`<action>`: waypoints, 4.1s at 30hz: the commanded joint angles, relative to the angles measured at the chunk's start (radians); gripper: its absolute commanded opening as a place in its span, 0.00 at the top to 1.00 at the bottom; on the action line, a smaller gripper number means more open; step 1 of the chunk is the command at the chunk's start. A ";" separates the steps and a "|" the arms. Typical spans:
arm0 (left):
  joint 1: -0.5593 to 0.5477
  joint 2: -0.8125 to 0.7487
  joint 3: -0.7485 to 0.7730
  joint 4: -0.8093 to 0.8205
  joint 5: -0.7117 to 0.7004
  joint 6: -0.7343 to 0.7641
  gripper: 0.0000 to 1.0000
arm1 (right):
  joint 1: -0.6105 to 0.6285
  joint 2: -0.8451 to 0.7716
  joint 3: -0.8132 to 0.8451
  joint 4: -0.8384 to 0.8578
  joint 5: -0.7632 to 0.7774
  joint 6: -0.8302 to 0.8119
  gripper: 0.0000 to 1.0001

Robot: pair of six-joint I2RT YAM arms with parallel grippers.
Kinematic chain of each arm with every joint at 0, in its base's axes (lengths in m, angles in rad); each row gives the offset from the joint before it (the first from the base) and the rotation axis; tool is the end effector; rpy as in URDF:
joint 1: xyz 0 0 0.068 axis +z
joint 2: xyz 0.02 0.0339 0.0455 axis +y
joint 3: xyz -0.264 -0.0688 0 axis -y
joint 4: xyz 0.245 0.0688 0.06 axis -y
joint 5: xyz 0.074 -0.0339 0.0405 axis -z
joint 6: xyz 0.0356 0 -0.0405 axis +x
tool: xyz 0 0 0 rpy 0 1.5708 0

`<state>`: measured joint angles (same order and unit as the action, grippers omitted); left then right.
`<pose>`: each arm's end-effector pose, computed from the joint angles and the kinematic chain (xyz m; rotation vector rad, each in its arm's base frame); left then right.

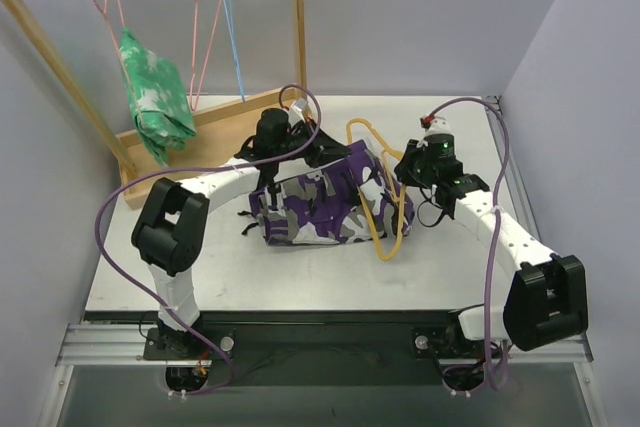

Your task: Place the trousers on the hanger

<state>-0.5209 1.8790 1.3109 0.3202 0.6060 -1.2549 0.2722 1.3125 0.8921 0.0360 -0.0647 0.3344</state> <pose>0.3707 -0.2361 0.2585 -0.2791 2.1637 -1.6983 0.2905 0.0835 0.2825 0.0184 1.9828 0.4604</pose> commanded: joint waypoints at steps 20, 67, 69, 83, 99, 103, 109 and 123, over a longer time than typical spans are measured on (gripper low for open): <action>0.294 -0.179 -0.237 0.251 0.101 -0.017 1.00 | 0.036 0.140 0.070 -0.189 0.085 -0.284 1.00; -0.166 0.109 -0.058 -0.027 0.069 0.069 0.91 | 0.084 0.123 0.067 -0.177 -0.033 -0.112 1.00; -0.156 0.121 -0.029 0.023 0.090 0.065 1.00 | 0.059 0.116 0.071 -0.182 -0.063 -0.106 1.00; -0.156 0.198 0.434 0.204 0.264 -0.026 1.00 | -0.123 0.039 0.071 -0.258 -0.164 -0.081 1.00; -0.139 0.264 0.610 0.434 0.284 -0.270 1.00 | -0.179 0.120 0.111 -0.291 -0.084 -0.058 1.00; -0.130 0.255 0.600 0.490 0.294 -0.293 1.00 | -0.177 0.182 0.137 -0.309 -0.063 -0.054 1.00; -0.116 0.221 0.547 0.519 0.299 -0.305 1.00 | -0.177 0.241 0.166 -0.309 -0.061 -0.044 1.00; 0.018 0.117 0.314 0.542 0.477 -0.285 1.00 | -0.220 0.238 0.093 -0.294 -0.027 -0.077 1.00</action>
<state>-0.5564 2.1624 1.6077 0.6399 1.0096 -1.5448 0.0917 1.5360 1.0397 -0.1375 -0.1917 0.3252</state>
